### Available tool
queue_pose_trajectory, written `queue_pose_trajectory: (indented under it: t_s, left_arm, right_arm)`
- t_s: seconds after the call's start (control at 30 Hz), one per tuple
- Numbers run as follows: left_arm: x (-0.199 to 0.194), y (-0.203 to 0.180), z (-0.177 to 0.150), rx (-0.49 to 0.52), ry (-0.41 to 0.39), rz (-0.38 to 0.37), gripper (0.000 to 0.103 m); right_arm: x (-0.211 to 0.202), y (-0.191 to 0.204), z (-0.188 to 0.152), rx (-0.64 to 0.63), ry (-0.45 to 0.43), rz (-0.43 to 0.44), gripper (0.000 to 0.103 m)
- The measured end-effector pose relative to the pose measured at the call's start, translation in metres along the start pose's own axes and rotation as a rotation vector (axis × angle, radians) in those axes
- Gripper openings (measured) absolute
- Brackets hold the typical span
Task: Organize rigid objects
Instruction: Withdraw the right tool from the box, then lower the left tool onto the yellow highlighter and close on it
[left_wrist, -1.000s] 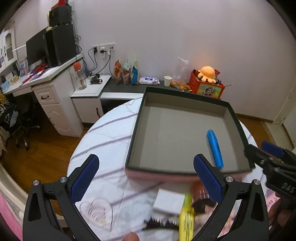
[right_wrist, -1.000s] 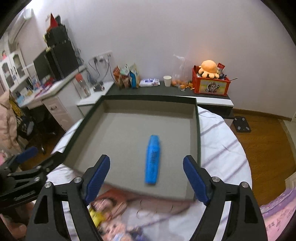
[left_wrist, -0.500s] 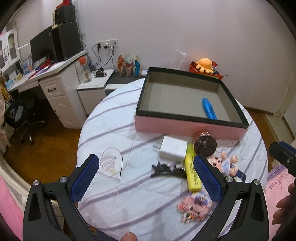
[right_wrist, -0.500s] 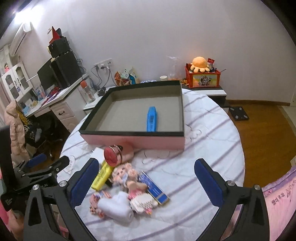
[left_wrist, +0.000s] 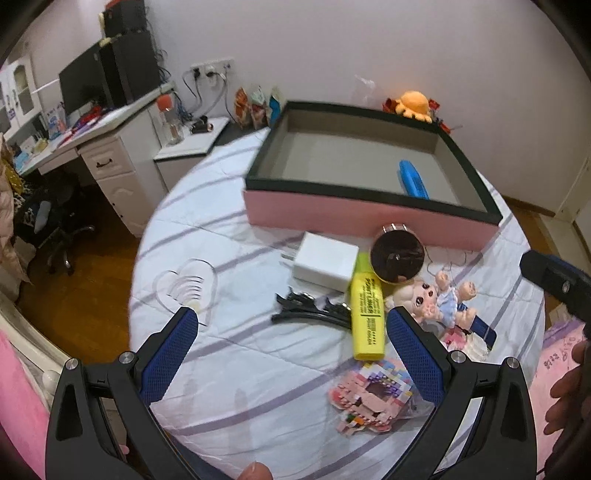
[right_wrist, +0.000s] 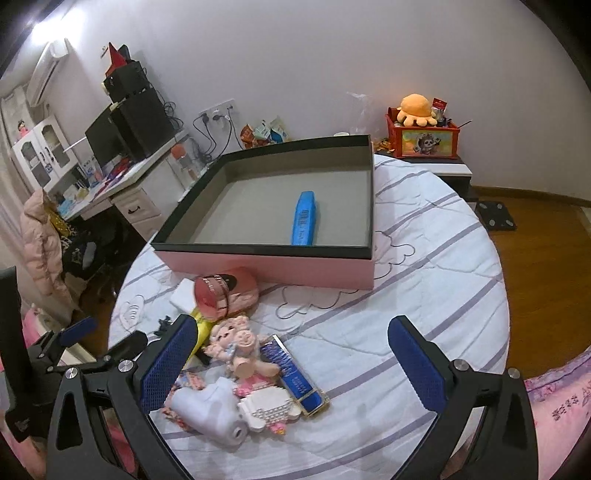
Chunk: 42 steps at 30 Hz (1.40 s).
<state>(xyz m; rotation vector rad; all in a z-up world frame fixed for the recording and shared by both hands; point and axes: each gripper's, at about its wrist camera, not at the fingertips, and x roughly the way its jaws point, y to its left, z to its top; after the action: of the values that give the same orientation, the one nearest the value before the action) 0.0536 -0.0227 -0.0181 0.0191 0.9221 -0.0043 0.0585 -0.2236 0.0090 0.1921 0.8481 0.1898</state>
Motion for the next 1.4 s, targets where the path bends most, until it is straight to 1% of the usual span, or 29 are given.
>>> queue_pose_trajectory:
  t_s: [0.13, 0.27, 0.37, 0.5, 0.6, 0.83, 0.93, 1.0, 1.03, 1.07, 1.1, 1.13, 1.17, 1.2, 1.27, 1.3, 1.4]
  left_arm:
    - [0.021, -0.009, 0.004, 0.053, 0.043, -0.043, 0.103]
    - [0.035, -0.014, 0.010, 0.092, 0.059, -0.101, 0.103]
    - [0.046, -0.019, 0.013, 0.117, 0.080, -0.128, 0.103]
    - [0.059, -0.020, 0.014, 0.114, 0.103, -0.143, 0.100]
    - [0.063, -0.018, 0.013, 0.102, 0.103, -0.137, 0.100]
    - [0.070, -0.014, 0.011, 0.091, 0.118, -0.132, 0.100]
    - [0.073, -0.011, 0.012, 0.084, 0.125, -0.151, 0.098]
    - [0.070, -0.013, 0.013, 0.096, 0.119, -0.157, 0.088]
    - [0.068, -0.016, 0.013, 0.111, 0.113, -0.152, 0.086]
    - [0.066, -0.019, 0.013, 0.122, 0.110, -0.152, 0.080]
    - [0.065, -0.021, 0.013, 0.133, 0.109, -0.159, 0.072]
    - [0.065, -0.023, 0.014, 0.138, 0.113, -0.178, 0.067]
    - [0.065, -0.023, 0.014, 0.139, 0.117, -0.187, 0.058]
    - [0.066, -0.023, 0.015, 0.143, 0.125, -0.187, 0.053]
    - [0.071, -0.022, 0.016, 0.145, 0.136, -0.192, 0.053]
    - [0.074, -0.022, 0.017, 0.149, 0.141, -0.191, 0.055]
    - [0.079, -0.022, 0.019, 0.155, 0.140, -0.177, 0.055]
  right_arm:
    - [0.002, -0.007, -0.002, 0.042, 0.001, -0.021, 0.103]
    - [0.000, -0.011, -0.004, 0.095, -0.007, -0.072, 0.103]
    - [-0.003, -0.010, -0.004, 0.122, -0.013, -0.111, 0.103]
    - [-0.006, -0.006, 0.002, 0.111, -0.016, -0.150, 0.103]
    - [-0.006, -0.005, 0.005, 0.104, -0.016, -0.160, 0.103]
    - [0.000, -0.006, 0.005, 0.106, -0.004, -0.142, 0.103]
    - [0.000, -0.006, 0.005, 0.103, -0.005, -0.133, 0.103]
    - [-0.001, -0.007, 0.005, 0.106, -0.008, -0.130, 0.103]
    - [-0.001, -0.008, 0.005, 0.109, -0.010, -0.129, 0.103]
    - [-0.002, -0.009, 0.005, 0.112, -0.011, -0.129, 0.103]
    - [-0.002, -0.010, 0.005, 0.114, -0.012, -0.130, 0.103]
    - [-0.003, -0.010, 0.005, 0.116, -0.013, -0.130, 0.103]
    - [-0.004, -0.011, 0.004, 0.118, -0.015, -0.131, 0.103]
    - [-0.004, -0.012, 0.005, 0.120, -0.016, -0.131, 0.103]
    - [-0.005, -0.012, 0.005, 0.122, -0.018, -0.133, 0.103]
    - [-0.006, -0.013, 0.005, 0.123, -0.019, -0.133, 0.103]
    - [-0.006, -0.013, 0.005, 0.124, -0.020, -0.133, 0.103]
